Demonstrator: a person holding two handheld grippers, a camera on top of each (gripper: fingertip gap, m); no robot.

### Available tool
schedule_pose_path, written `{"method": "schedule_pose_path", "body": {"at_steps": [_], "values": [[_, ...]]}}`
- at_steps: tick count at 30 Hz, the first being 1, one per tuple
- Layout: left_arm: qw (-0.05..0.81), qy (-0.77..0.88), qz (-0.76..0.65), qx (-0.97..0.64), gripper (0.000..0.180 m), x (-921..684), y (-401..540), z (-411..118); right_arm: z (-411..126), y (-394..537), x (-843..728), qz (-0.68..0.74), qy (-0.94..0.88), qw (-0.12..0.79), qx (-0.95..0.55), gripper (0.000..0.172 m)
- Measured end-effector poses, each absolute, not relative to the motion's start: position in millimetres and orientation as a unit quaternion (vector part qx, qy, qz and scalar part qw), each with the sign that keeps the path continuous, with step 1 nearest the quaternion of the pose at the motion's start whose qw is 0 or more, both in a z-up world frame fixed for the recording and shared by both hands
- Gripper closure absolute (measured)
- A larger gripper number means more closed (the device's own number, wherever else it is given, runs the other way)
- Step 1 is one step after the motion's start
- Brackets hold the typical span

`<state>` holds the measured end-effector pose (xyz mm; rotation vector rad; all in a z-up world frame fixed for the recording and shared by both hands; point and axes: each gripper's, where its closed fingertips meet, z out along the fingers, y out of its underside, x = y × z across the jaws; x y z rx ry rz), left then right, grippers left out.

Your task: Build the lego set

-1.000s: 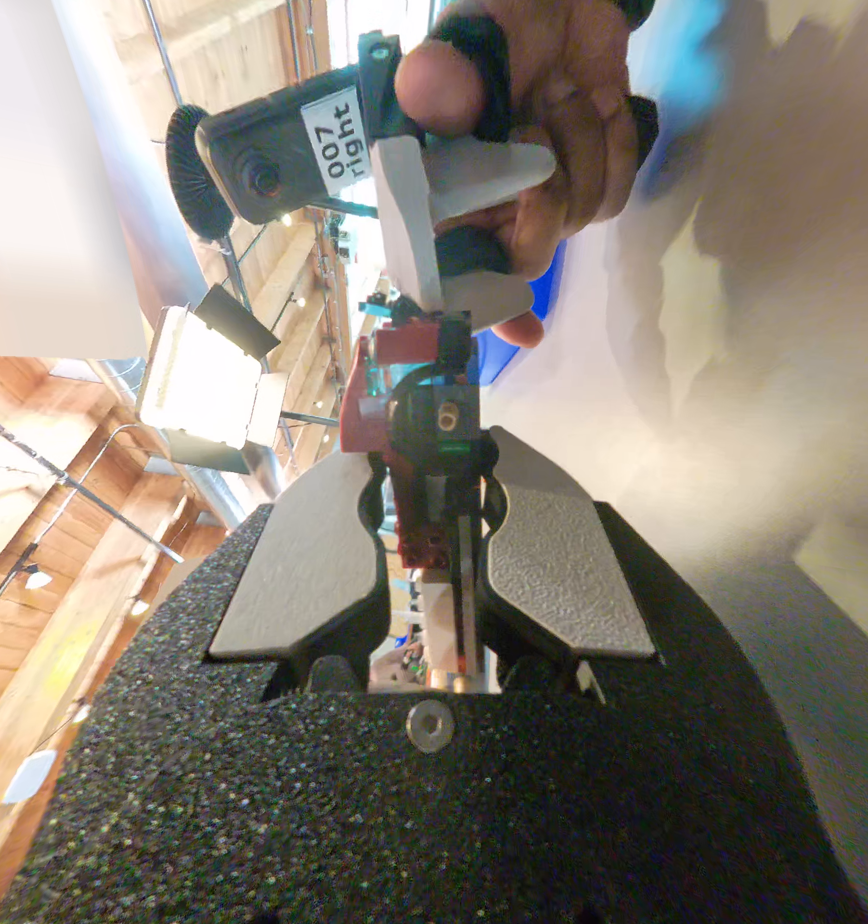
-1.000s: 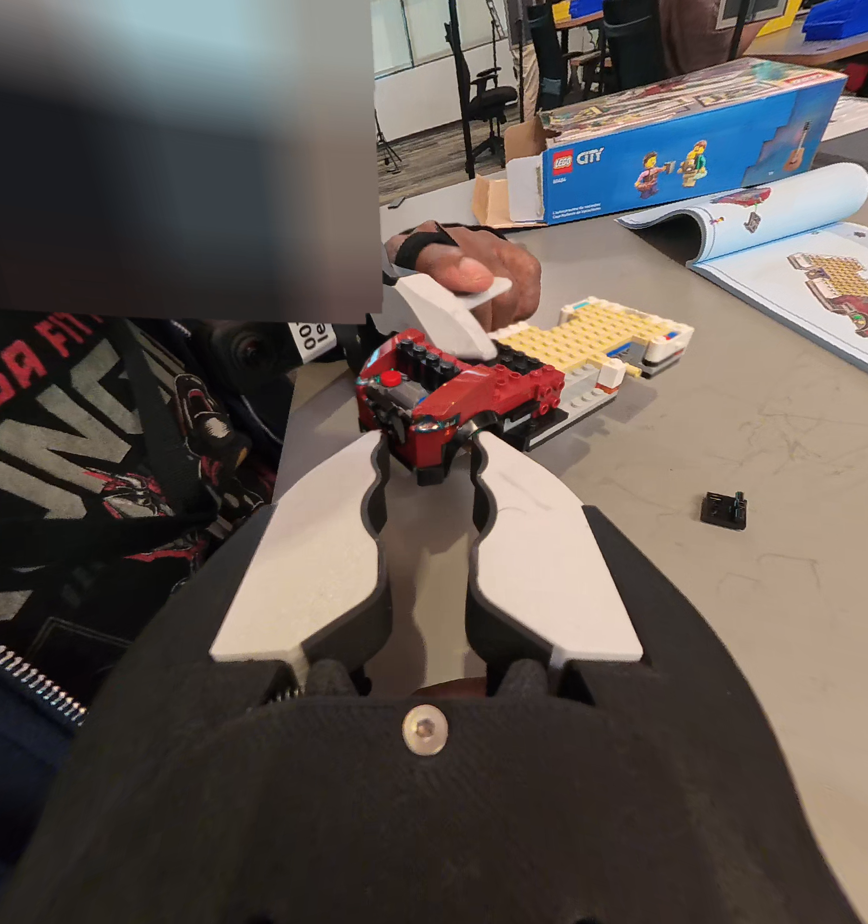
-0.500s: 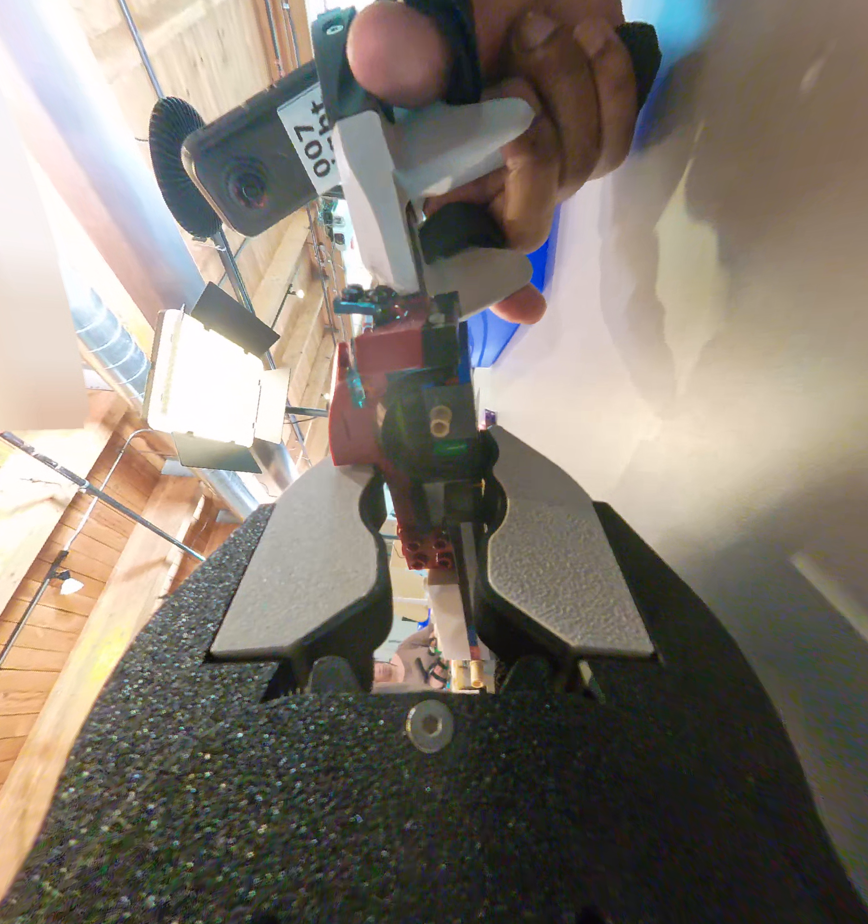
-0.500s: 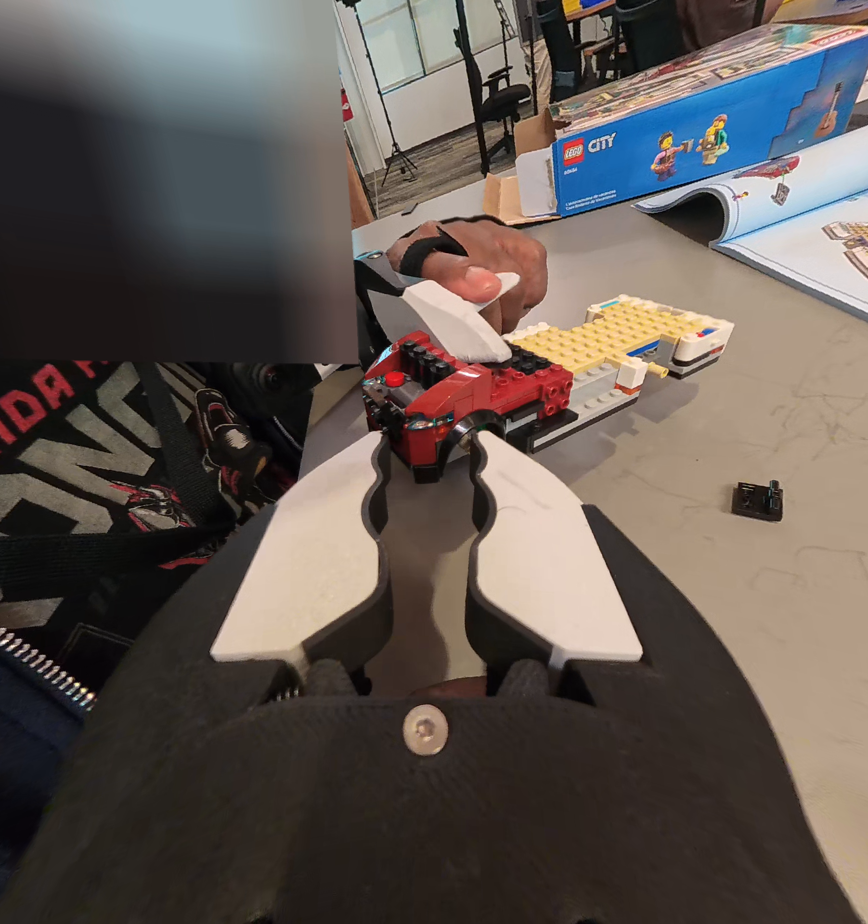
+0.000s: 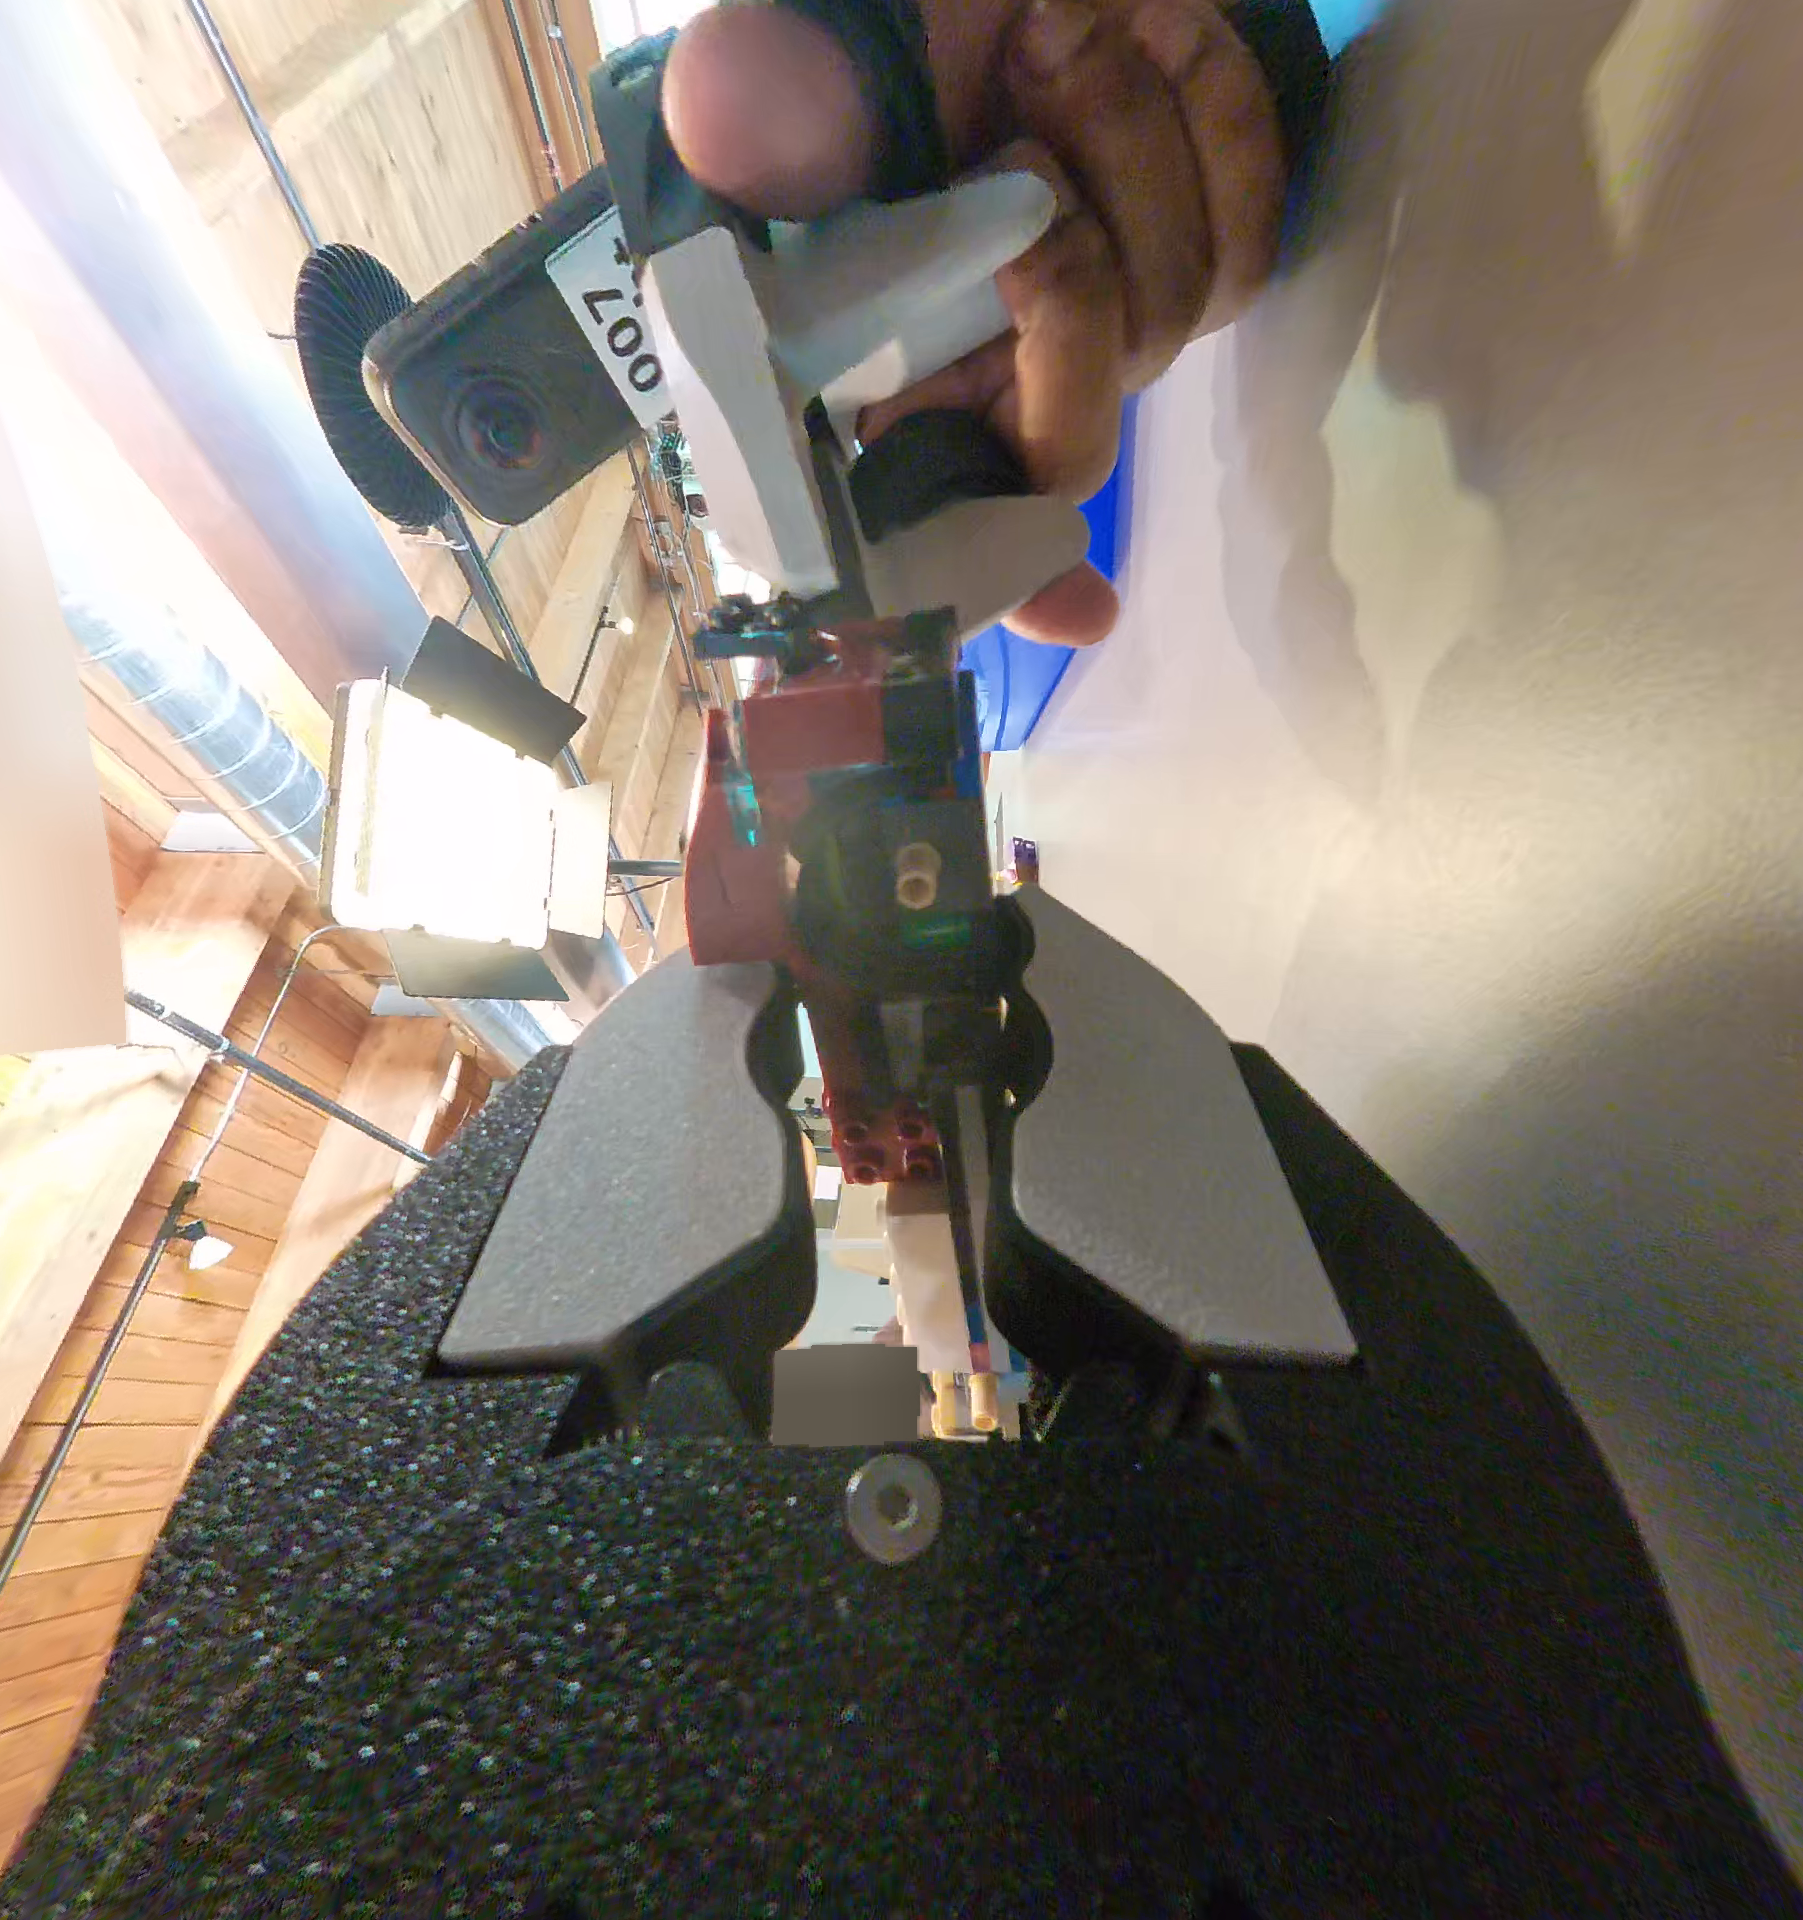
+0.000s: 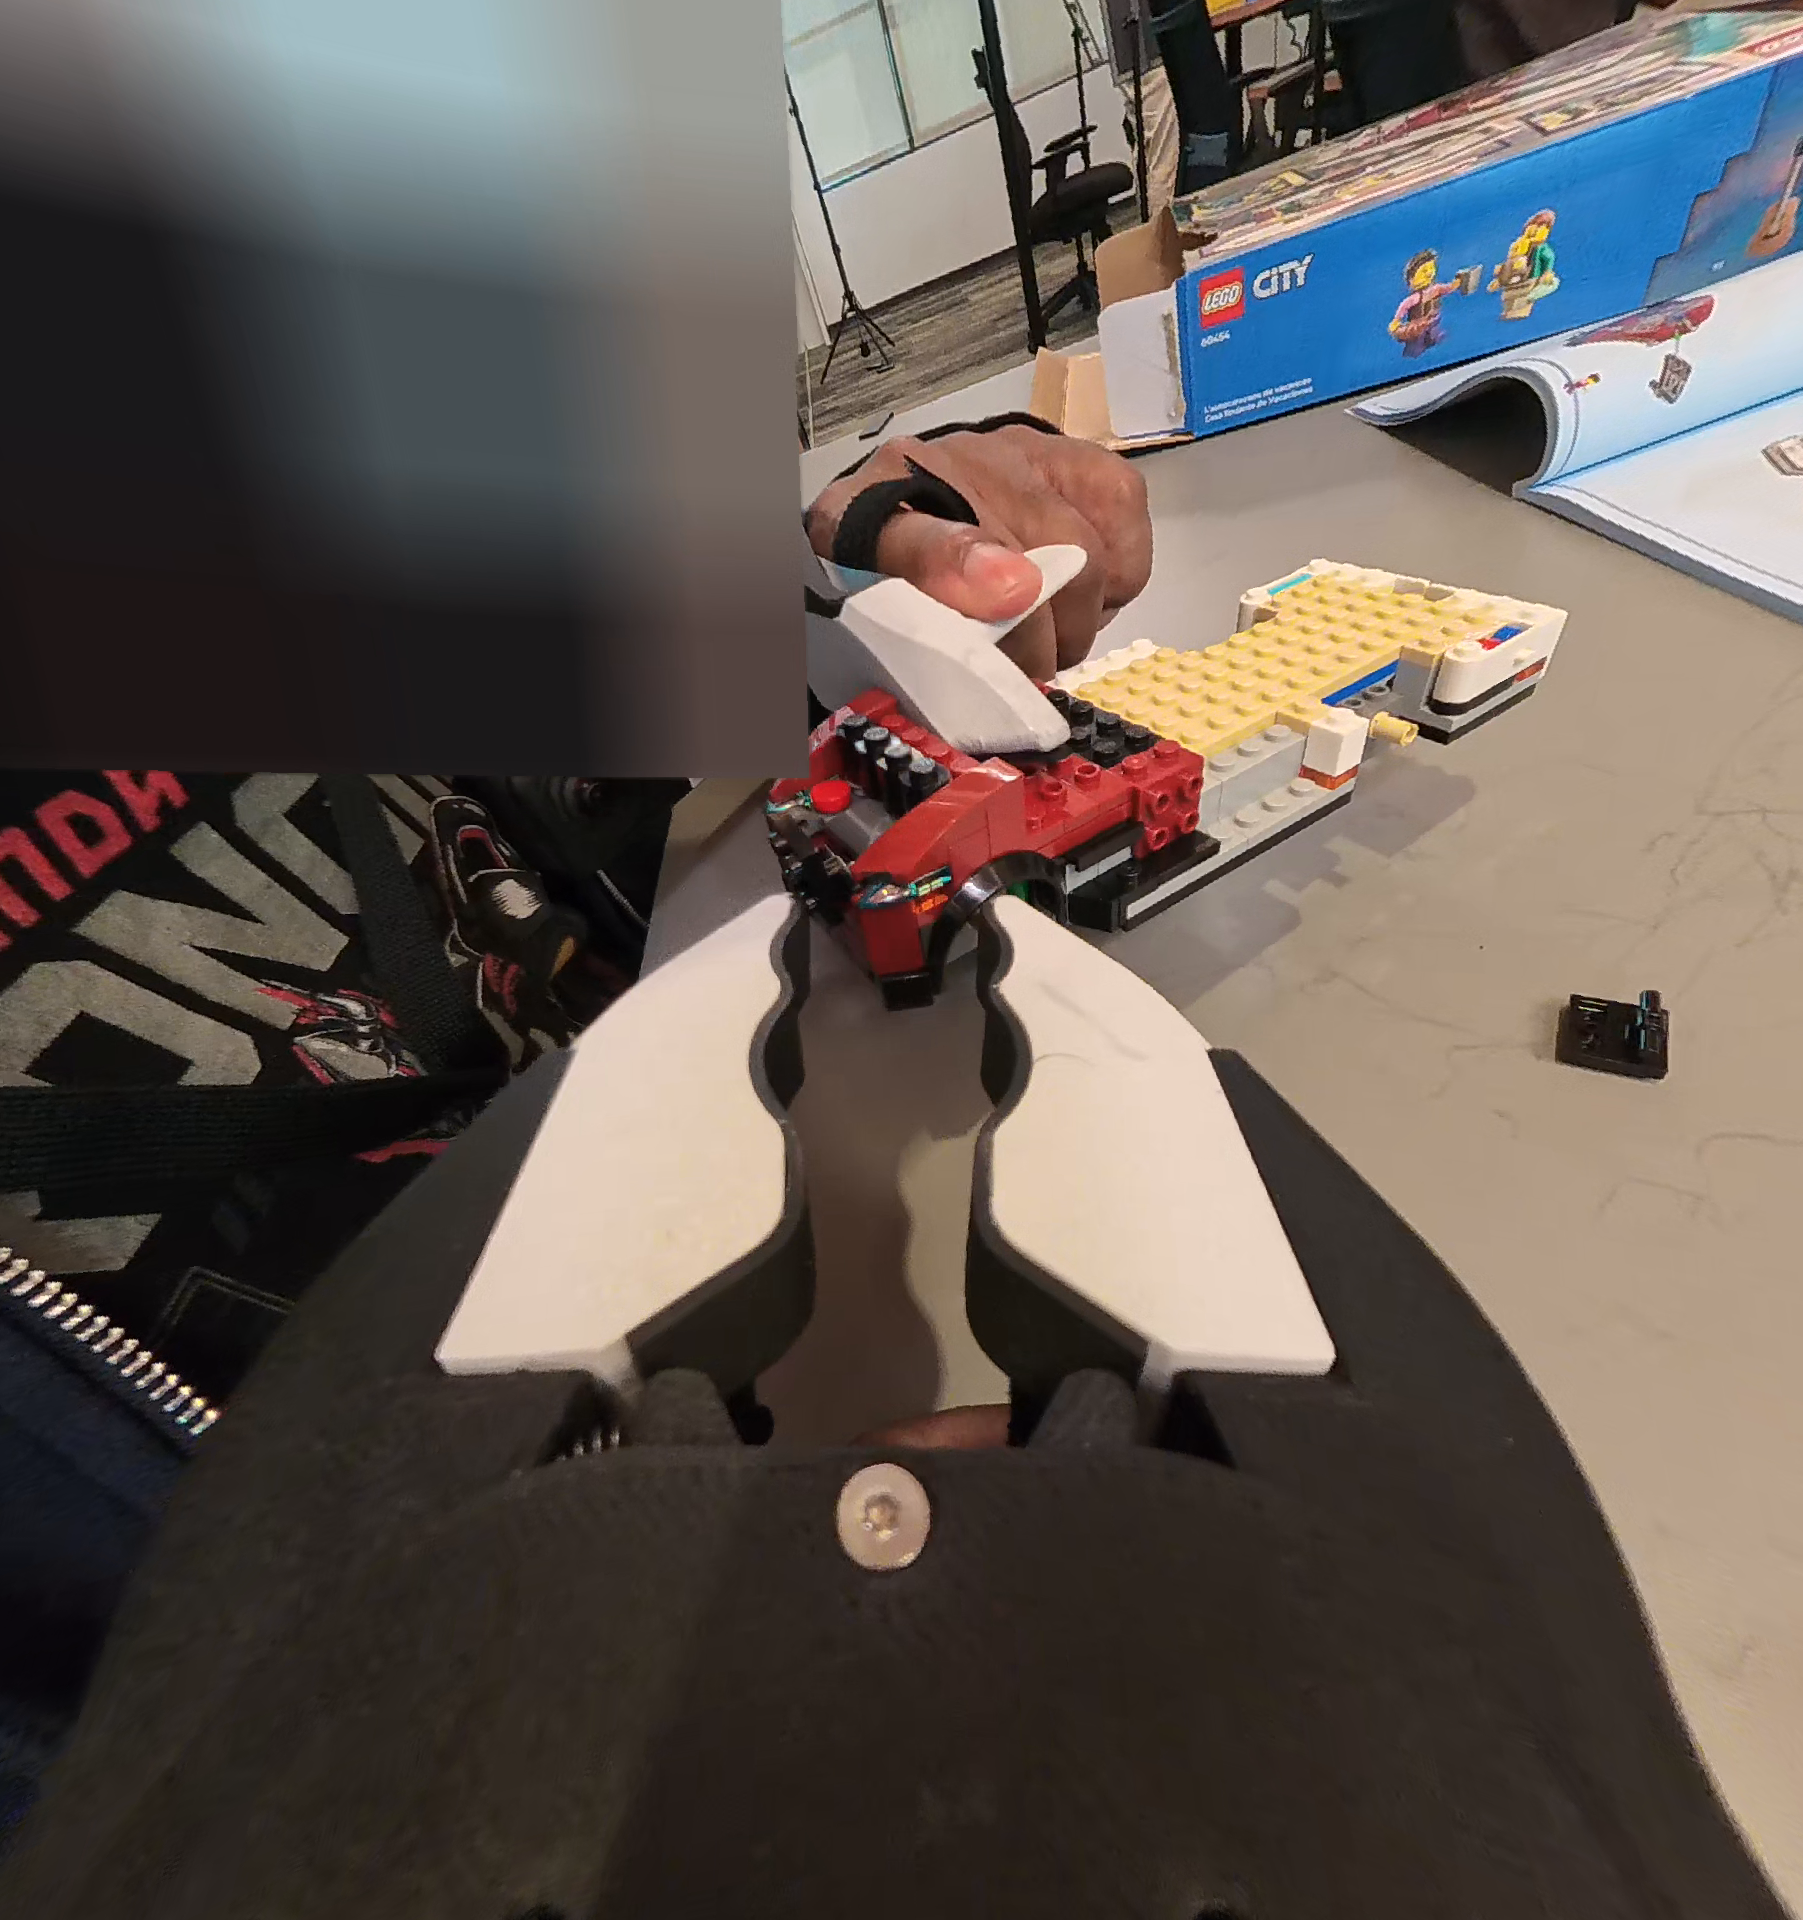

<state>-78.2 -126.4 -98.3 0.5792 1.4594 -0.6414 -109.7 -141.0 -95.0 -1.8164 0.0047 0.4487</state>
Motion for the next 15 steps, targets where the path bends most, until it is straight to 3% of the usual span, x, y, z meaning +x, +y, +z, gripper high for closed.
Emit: {"method": "schedule_pose_path", "body": {"at_steps": [15], "values": [[0.654,0.649,-0.278,0.272,0.146,-83.0,-126.6,-99.2,-98.8,-141.8,-112.7,0.214,-0.004,0.579,-0.787,0.145]]}}
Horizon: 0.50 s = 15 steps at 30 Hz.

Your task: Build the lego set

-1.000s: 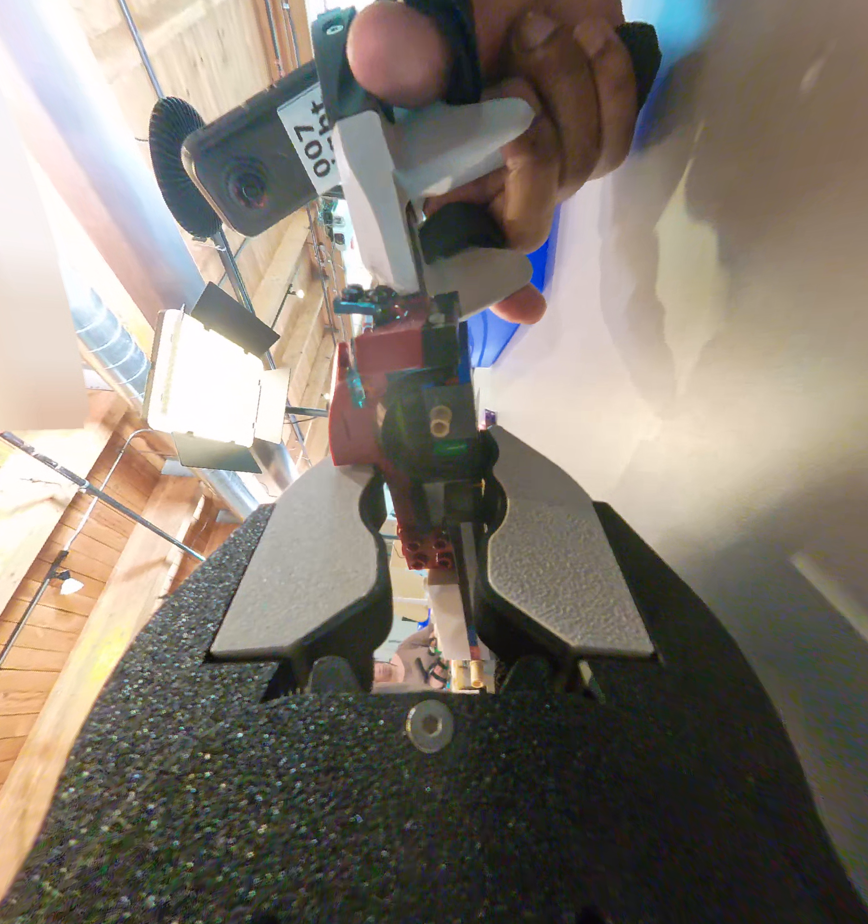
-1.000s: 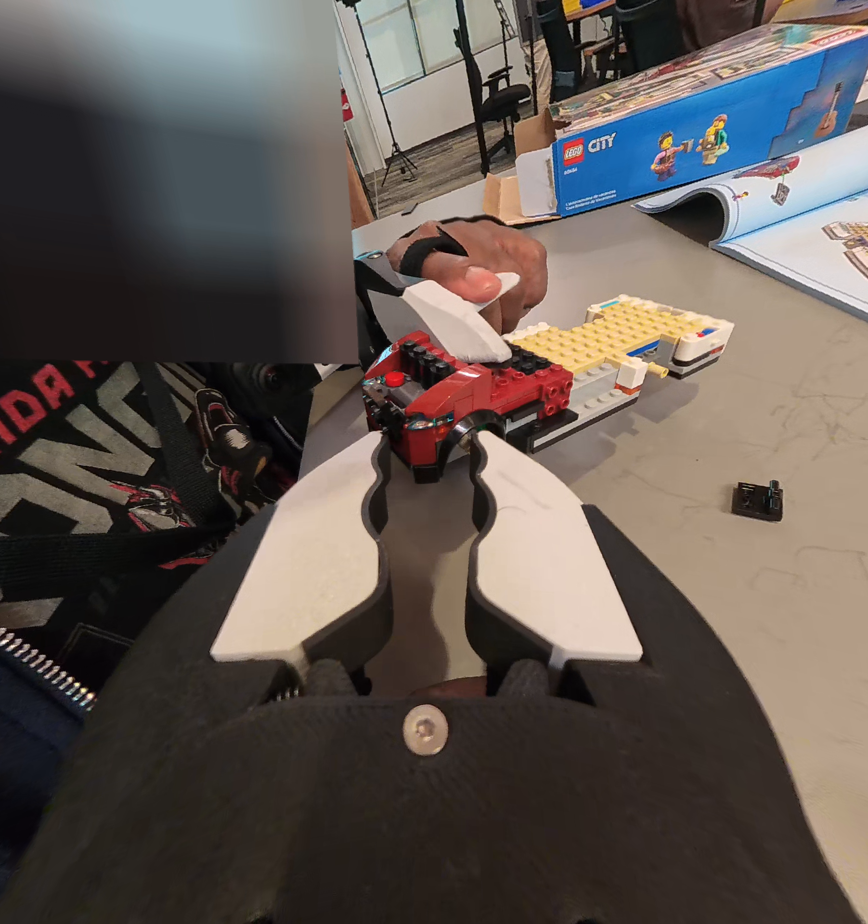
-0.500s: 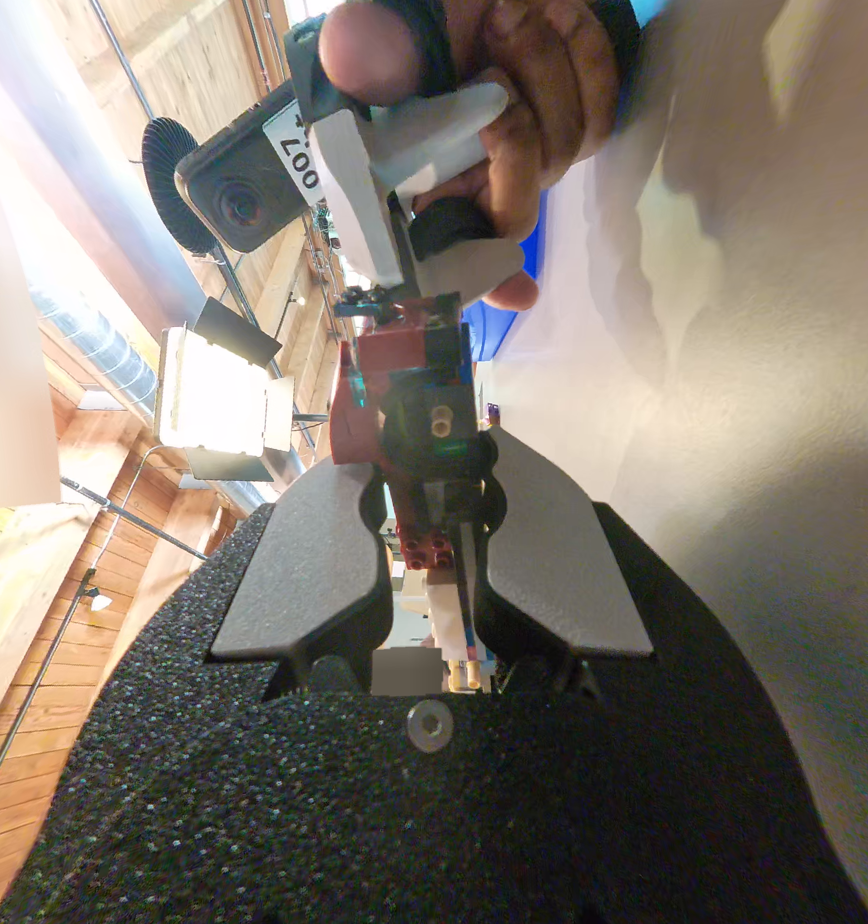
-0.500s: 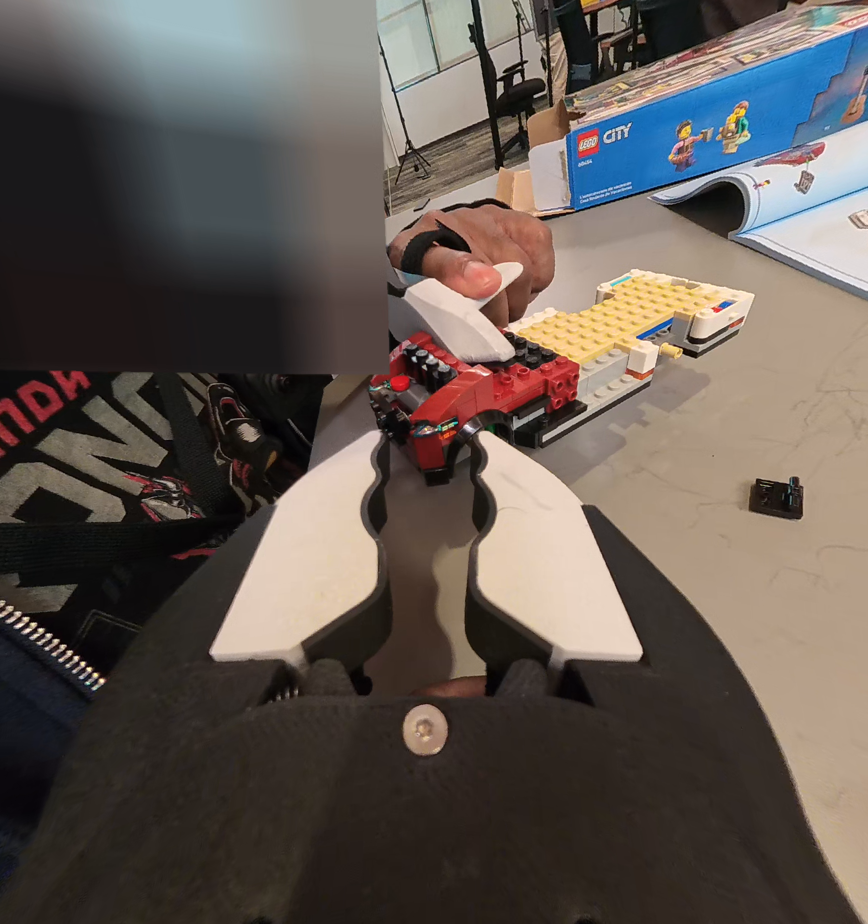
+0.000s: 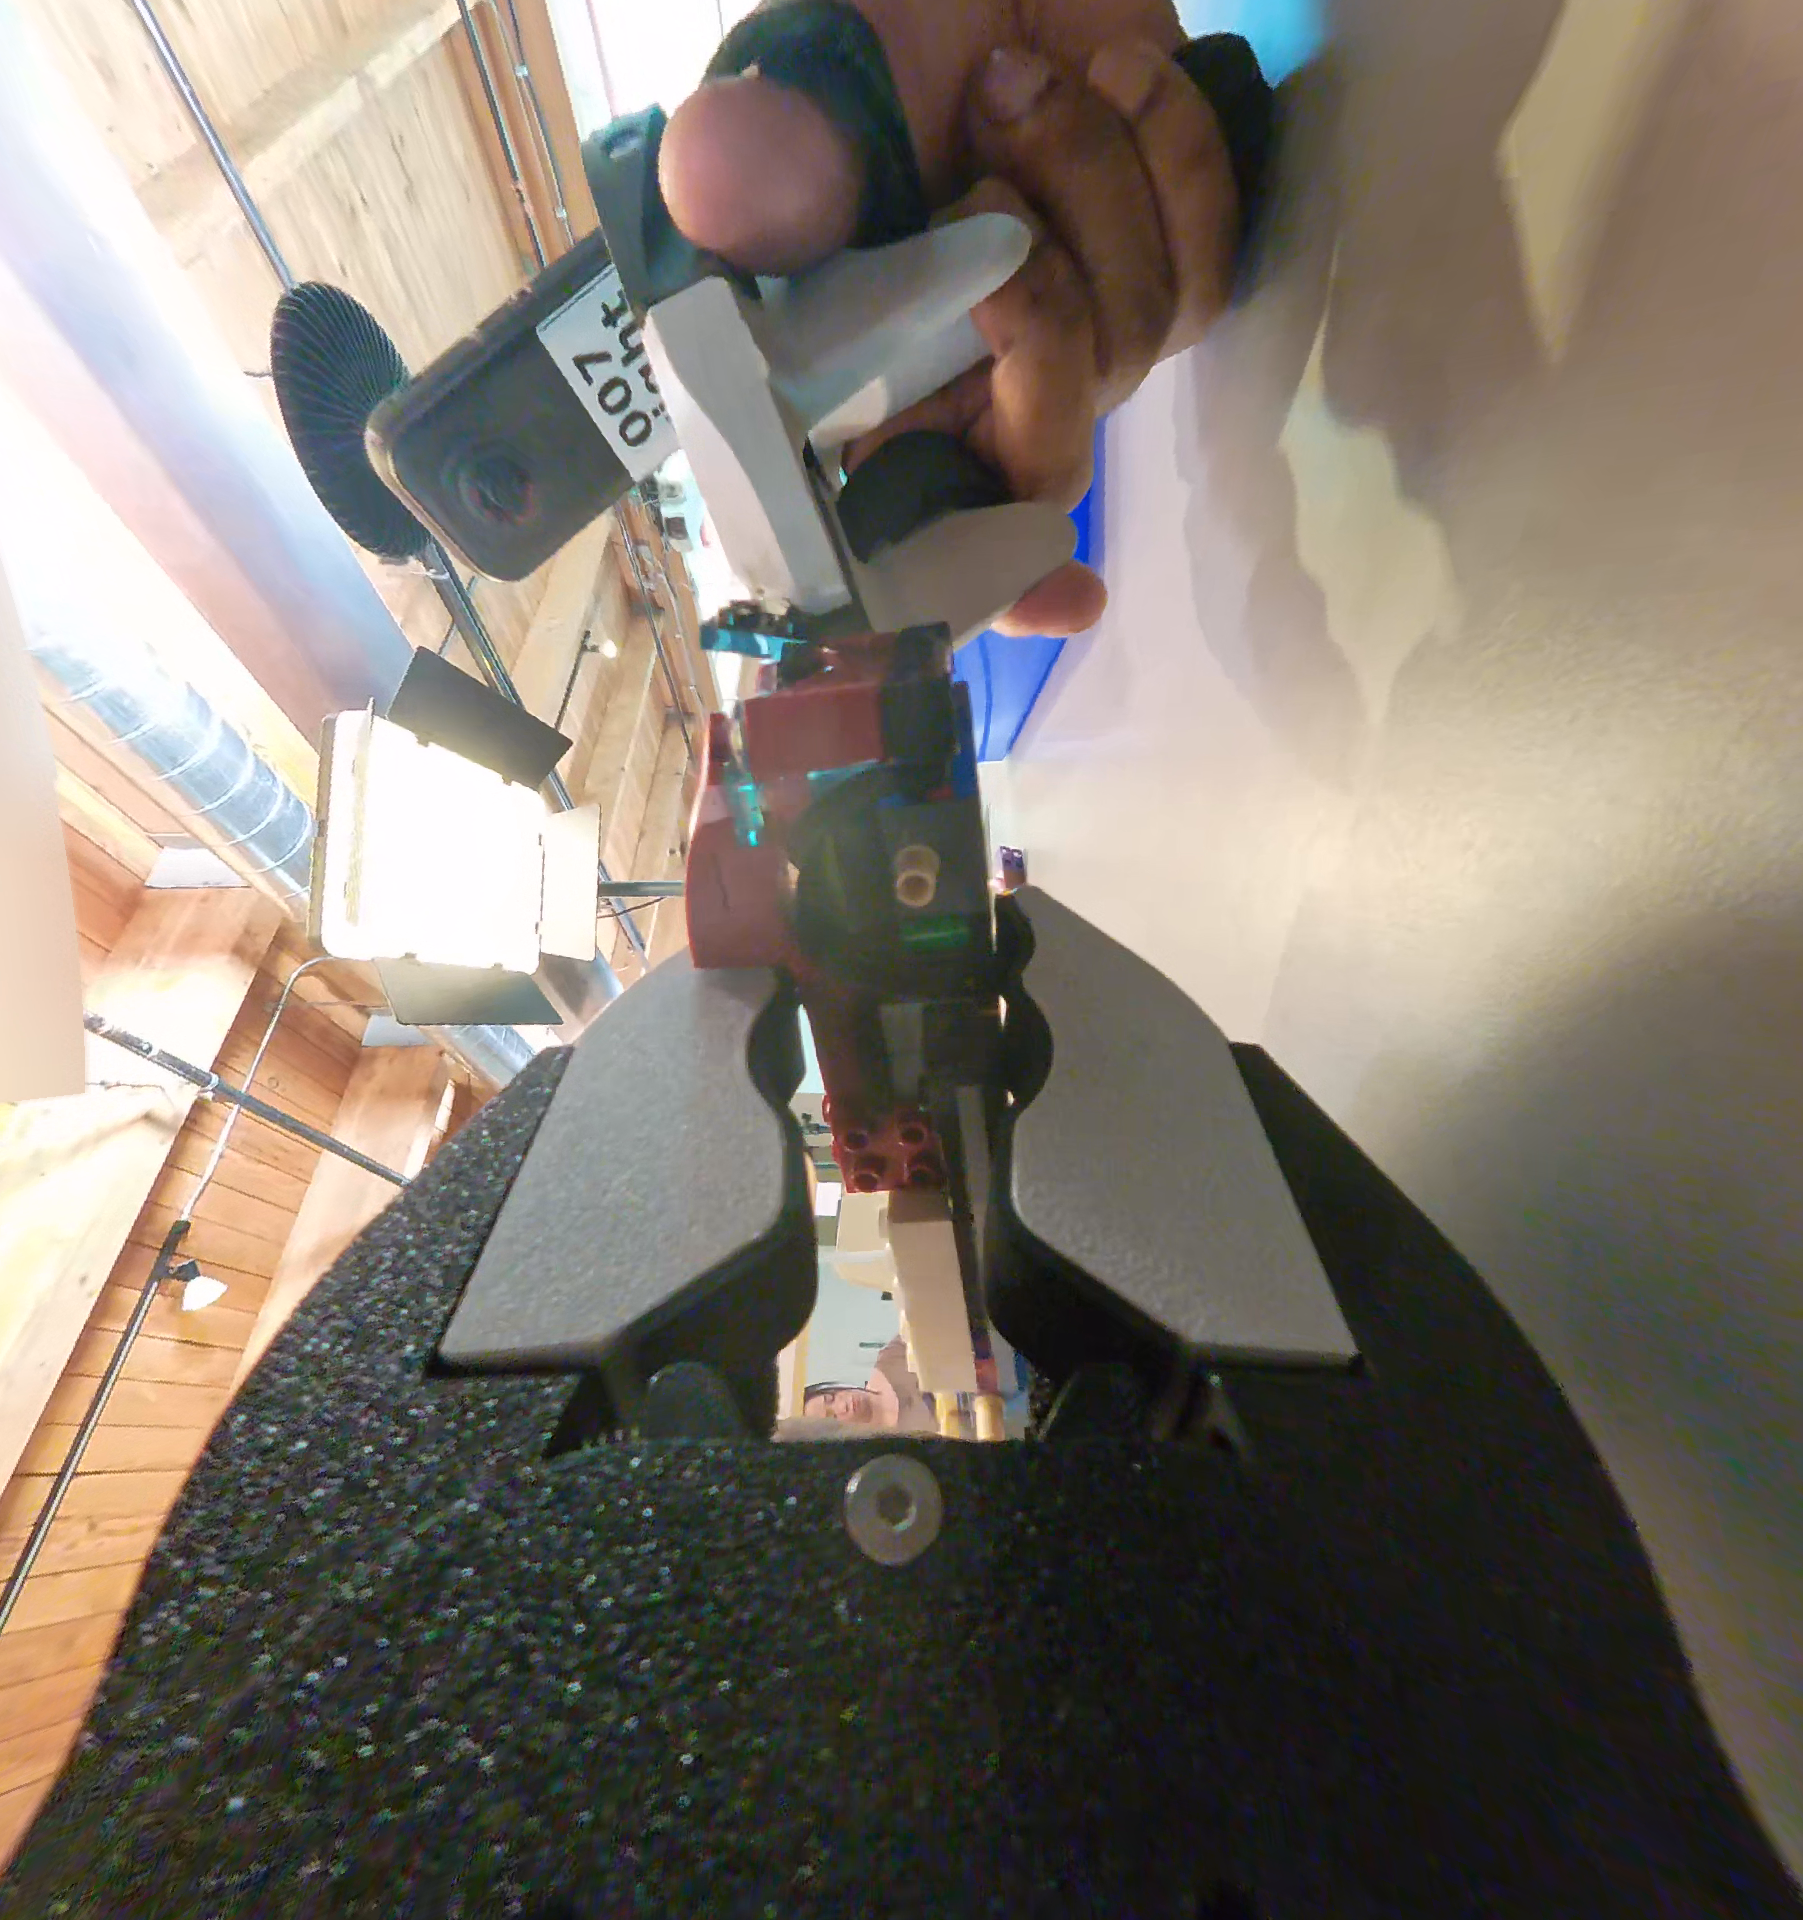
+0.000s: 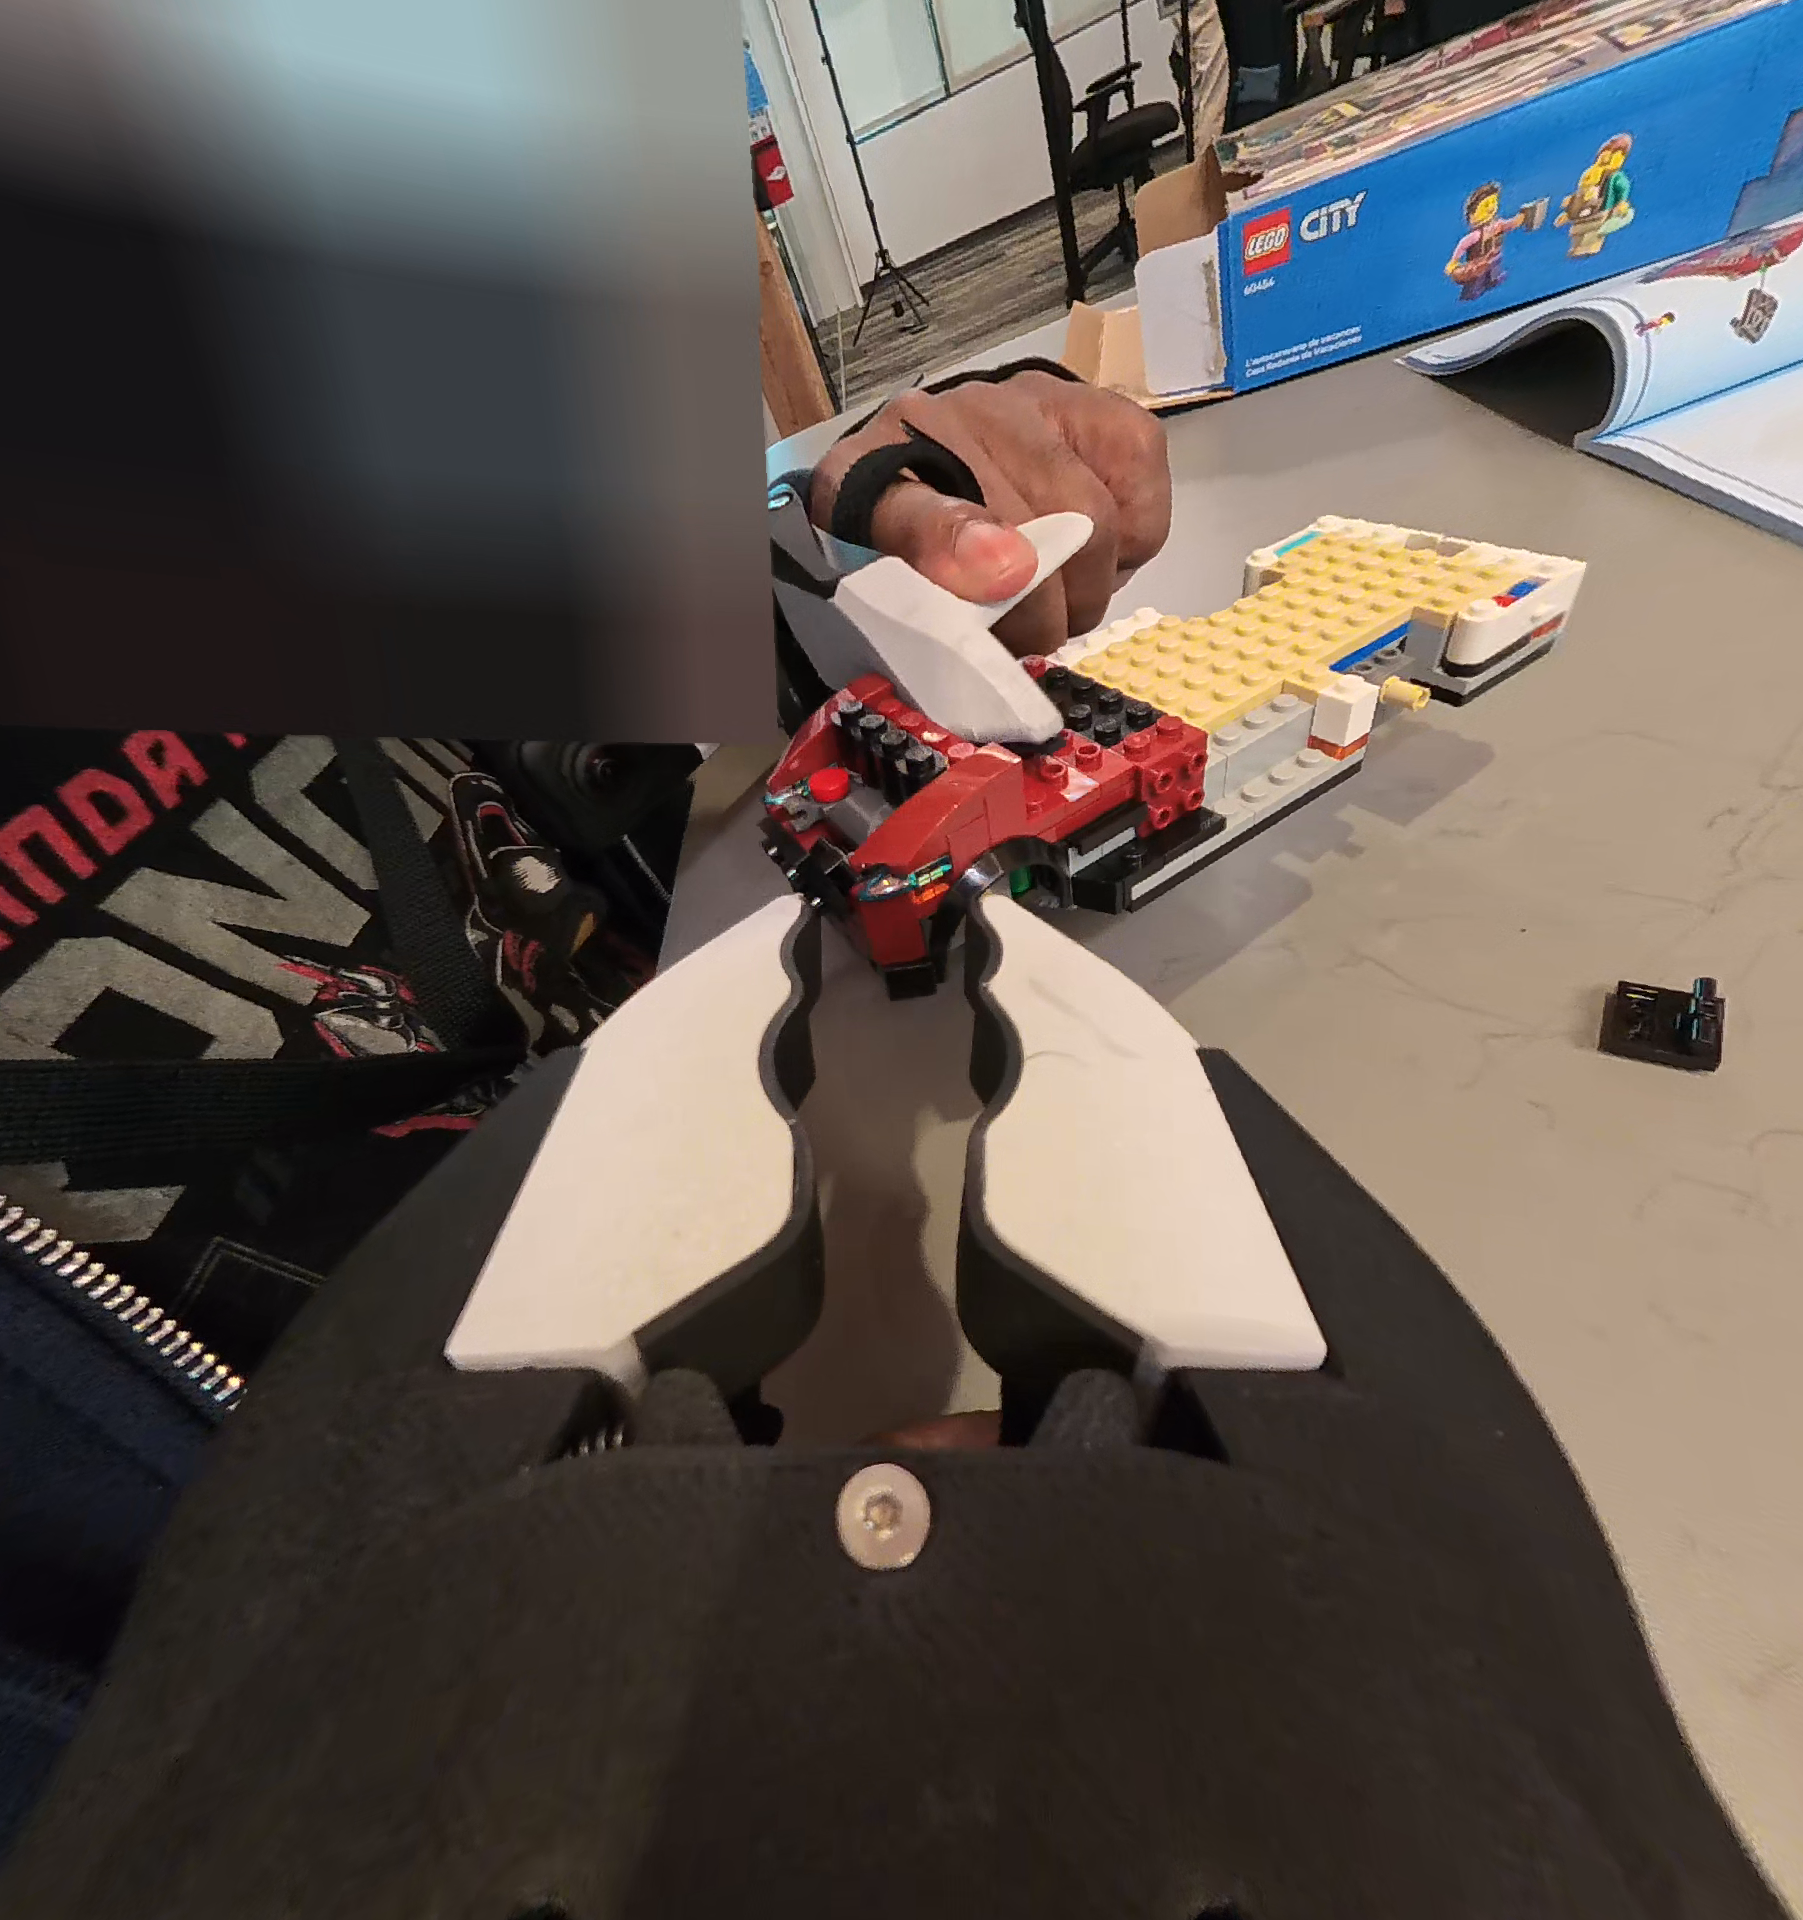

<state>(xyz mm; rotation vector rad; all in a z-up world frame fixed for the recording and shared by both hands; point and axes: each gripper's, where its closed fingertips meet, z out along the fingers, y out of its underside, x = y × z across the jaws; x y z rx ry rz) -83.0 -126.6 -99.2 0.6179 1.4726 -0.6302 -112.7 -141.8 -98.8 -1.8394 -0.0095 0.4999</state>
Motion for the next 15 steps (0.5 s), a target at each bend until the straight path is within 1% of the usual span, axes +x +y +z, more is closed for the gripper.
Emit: {"method": "schedule_pose_path", "body": {"at_steps": [15], "values": [[0.637,0.658,-0.281,0.289,0.146,-87.1,-127.4,-102.9,-103.4,-142.7,-117.1,0.251,-0.003,0.558,-0.791,0.146]]}}
